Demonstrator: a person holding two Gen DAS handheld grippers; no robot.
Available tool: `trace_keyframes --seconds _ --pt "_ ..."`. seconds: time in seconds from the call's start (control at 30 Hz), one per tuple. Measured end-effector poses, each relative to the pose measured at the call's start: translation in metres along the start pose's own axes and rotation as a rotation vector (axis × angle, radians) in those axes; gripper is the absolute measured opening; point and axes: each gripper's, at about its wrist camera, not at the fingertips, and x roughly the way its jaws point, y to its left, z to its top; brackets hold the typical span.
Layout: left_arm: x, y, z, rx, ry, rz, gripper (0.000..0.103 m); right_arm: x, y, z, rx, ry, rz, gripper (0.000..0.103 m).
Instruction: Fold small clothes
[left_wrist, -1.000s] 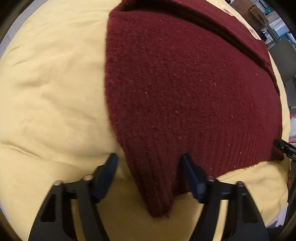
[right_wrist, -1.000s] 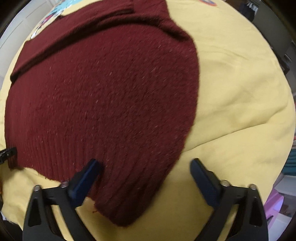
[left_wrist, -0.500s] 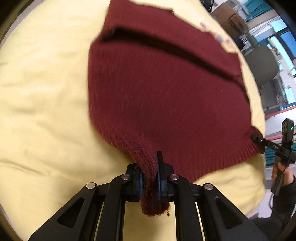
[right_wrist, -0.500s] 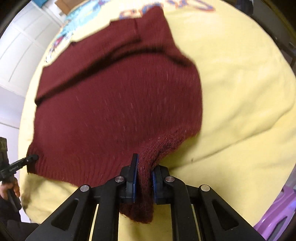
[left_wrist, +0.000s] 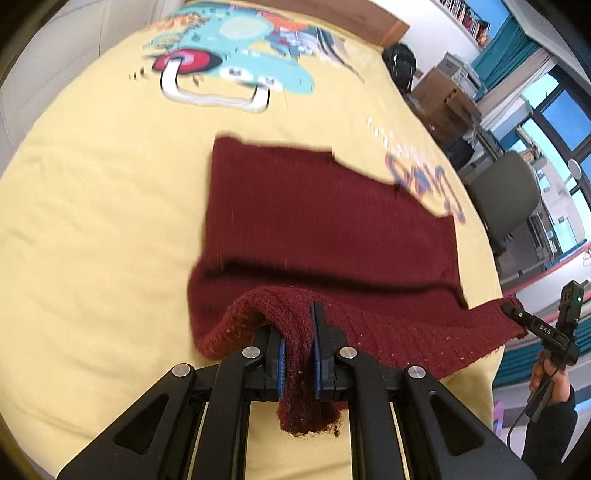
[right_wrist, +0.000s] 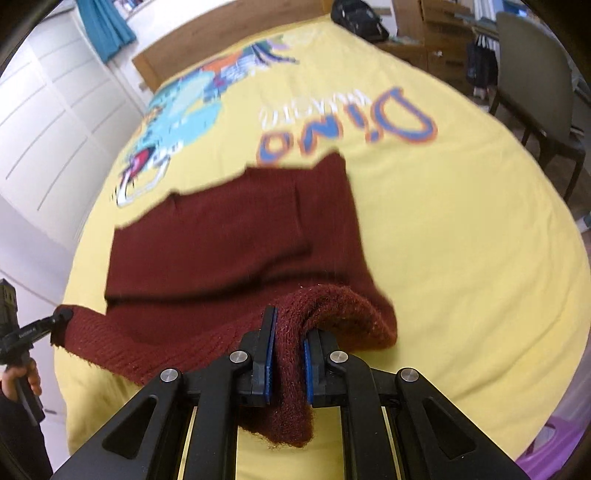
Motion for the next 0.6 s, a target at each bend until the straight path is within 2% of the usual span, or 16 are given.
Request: trace_keyframes --seconds 0.17,0.3,0.4,0.6 --pt "-0.010 0.004 0.044 0.007 -0.077 0.013 0.009 0.006 0.010 0.044 -0.009 -0.049 -0.006 0.012" --pt "0.000 0.004 0.073 0.034 -0.088 0.049 0.009 0.025 0.012 0.083 -0.024 -0.052 -0.033 0.012" --pt "0.026 0.004 0.093 0.047 -0.065 0.099 0.009 0.052 0.014 0.104 -0.032 -0.017 -0.057 0.012" --pt "0.079 0.017 0.099 0.063 -0.023 0.196 0.009 0.114 0.011 0.120 -0.048 0.088 -0.119 0.012"
